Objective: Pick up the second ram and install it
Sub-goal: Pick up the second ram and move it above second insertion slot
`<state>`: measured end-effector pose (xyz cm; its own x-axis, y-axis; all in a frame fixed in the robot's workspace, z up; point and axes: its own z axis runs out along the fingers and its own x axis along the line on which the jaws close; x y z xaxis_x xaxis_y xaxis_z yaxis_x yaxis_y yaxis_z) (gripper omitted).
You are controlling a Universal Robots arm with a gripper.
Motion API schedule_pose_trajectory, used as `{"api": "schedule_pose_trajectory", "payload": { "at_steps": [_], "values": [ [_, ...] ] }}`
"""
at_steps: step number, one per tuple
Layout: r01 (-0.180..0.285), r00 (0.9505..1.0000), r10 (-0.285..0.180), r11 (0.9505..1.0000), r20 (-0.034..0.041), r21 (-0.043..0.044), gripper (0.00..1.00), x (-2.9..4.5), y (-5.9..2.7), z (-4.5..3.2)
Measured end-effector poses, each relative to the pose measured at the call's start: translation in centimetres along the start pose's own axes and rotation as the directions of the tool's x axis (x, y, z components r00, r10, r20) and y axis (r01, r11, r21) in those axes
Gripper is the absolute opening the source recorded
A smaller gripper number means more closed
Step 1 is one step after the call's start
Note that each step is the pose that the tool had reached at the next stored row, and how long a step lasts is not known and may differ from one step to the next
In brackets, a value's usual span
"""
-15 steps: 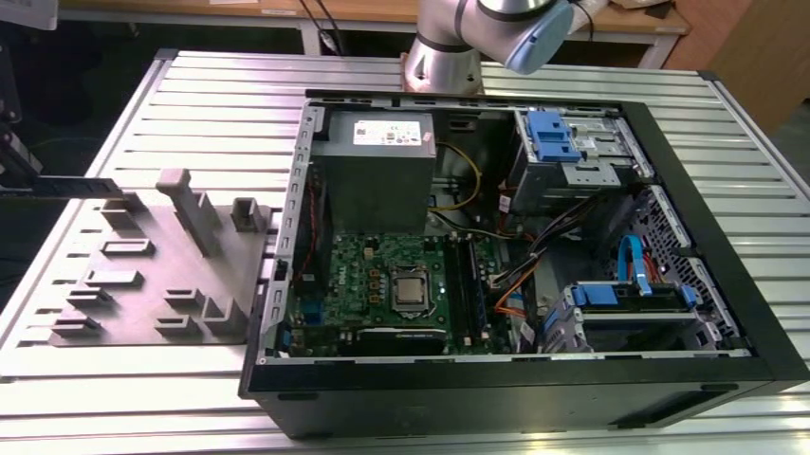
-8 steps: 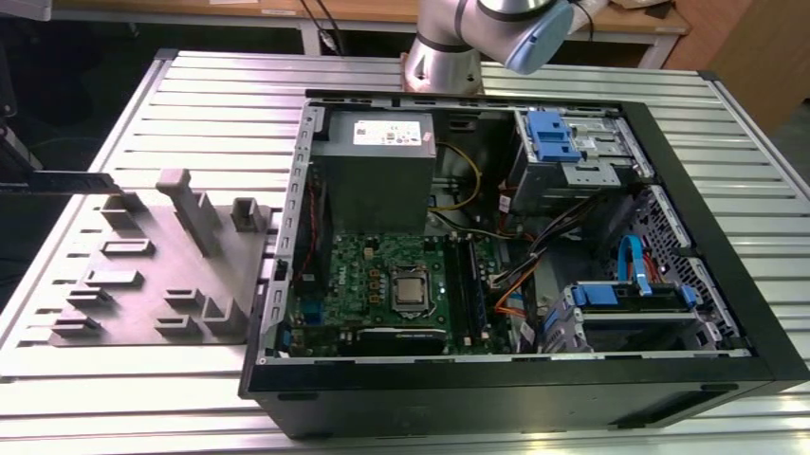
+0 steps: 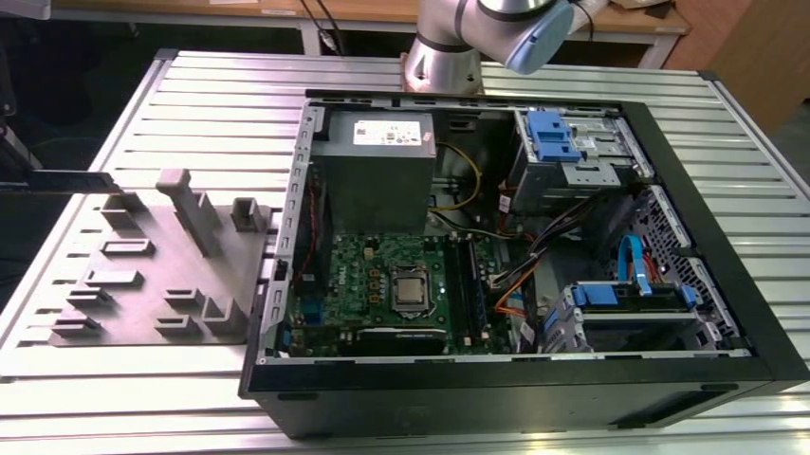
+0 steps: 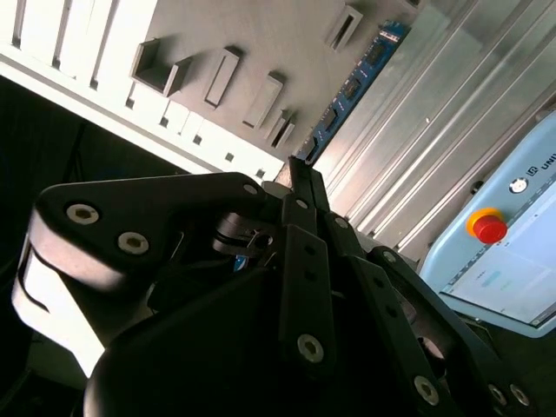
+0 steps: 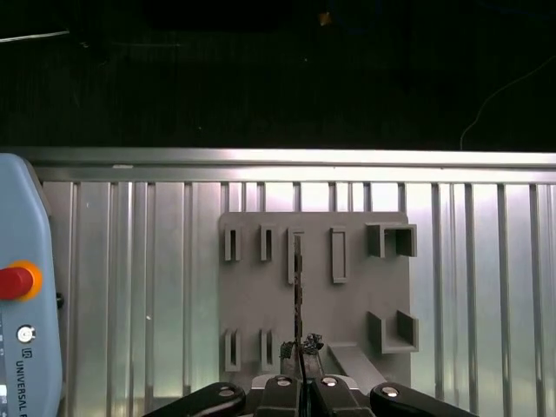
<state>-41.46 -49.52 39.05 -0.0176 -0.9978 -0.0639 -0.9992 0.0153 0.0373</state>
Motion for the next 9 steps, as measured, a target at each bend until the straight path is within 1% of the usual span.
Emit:
{"api": "schedule_pose_trajectory", "payload": {
  "at_steps": [5,9],
  "values": [
    [0.000,1.0000,0.000,1.0000,0.0002,0.0002,0.09,-0.02,-0.76,-0.01],
    [0.000,1.0000,0.000,1.0000,0.0001,0.0002,0.09,-0.03,-1.81,-0.05]
  ]
}}
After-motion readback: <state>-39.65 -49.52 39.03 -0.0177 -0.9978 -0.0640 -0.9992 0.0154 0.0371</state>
